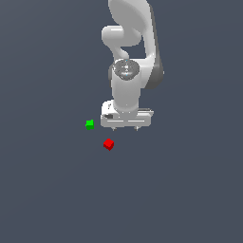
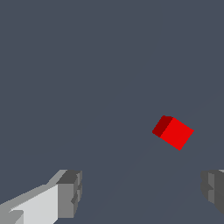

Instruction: Stack the red cube on top of the green cube.

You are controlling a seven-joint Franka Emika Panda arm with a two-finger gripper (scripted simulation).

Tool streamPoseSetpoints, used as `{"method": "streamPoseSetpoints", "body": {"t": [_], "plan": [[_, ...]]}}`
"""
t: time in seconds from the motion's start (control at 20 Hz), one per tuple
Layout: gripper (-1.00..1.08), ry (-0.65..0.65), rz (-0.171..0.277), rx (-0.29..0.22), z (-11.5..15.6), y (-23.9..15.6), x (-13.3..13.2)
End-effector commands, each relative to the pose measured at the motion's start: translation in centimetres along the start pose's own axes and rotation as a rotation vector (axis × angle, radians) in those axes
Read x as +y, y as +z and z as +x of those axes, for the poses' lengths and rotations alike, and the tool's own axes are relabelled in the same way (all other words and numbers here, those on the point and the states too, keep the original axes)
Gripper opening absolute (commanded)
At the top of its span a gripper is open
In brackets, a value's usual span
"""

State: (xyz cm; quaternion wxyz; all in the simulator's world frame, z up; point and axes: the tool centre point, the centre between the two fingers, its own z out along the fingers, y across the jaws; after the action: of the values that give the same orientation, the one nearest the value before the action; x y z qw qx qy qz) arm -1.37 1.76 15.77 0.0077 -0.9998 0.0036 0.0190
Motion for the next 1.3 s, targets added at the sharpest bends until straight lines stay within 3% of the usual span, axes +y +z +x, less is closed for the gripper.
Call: {"method": "streamPoseSetpoints", "body": {"t": [0.0, 0.5, 1.25], "plan": [[1.00, 0.000, 0.000, 0.000, 0.0, 0.0, 0.0], [1.00, 0.096, -0.001, 0.007, 0.5, 1.4, 1.4], [1.00, 0.497, -0.005, 0.036, 1.1, 7.4, 7.4]]}}
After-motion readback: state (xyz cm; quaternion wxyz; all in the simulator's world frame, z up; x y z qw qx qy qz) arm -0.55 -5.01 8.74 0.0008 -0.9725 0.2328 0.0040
